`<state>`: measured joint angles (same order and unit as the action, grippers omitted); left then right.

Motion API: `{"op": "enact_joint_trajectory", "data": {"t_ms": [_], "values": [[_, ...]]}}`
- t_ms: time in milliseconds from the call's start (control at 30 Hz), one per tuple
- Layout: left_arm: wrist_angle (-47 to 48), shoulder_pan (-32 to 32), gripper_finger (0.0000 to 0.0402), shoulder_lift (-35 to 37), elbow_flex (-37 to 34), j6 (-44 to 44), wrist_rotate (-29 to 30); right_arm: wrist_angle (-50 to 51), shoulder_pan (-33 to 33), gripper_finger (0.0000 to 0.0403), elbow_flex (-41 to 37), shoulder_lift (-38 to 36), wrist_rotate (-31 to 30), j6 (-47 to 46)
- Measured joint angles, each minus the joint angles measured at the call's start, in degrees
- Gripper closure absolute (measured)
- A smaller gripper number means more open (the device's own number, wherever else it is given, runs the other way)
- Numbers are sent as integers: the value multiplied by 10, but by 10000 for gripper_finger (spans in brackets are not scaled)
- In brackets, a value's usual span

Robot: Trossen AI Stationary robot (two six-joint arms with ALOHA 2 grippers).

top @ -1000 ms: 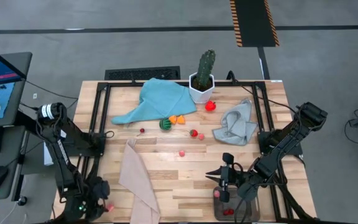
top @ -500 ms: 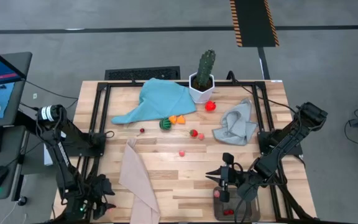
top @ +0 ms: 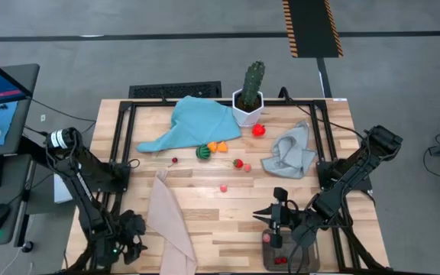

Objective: Pick and placing Produce into tupperware
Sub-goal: Put the peach into the black bin

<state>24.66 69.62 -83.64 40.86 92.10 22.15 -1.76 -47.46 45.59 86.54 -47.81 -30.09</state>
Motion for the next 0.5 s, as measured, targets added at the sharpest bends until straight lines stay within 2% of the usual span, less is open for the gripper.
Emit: {"op": "enact_joint_trajectory", "data": {"t_ms": [200,367,433,500], "values": [[6,-24,134,0,9,-76,-13,-9,1,335,0,0,0,1],[61,-40,134,0,42,-168,-30,-9,8,335,0,0,0,1],[86,-45,134,0,61,-231,-42,-9,11,335,0,0,0,1],[114,-51,134,1,83,-323,-82,-9,16,335,0,0,0,1]]}}
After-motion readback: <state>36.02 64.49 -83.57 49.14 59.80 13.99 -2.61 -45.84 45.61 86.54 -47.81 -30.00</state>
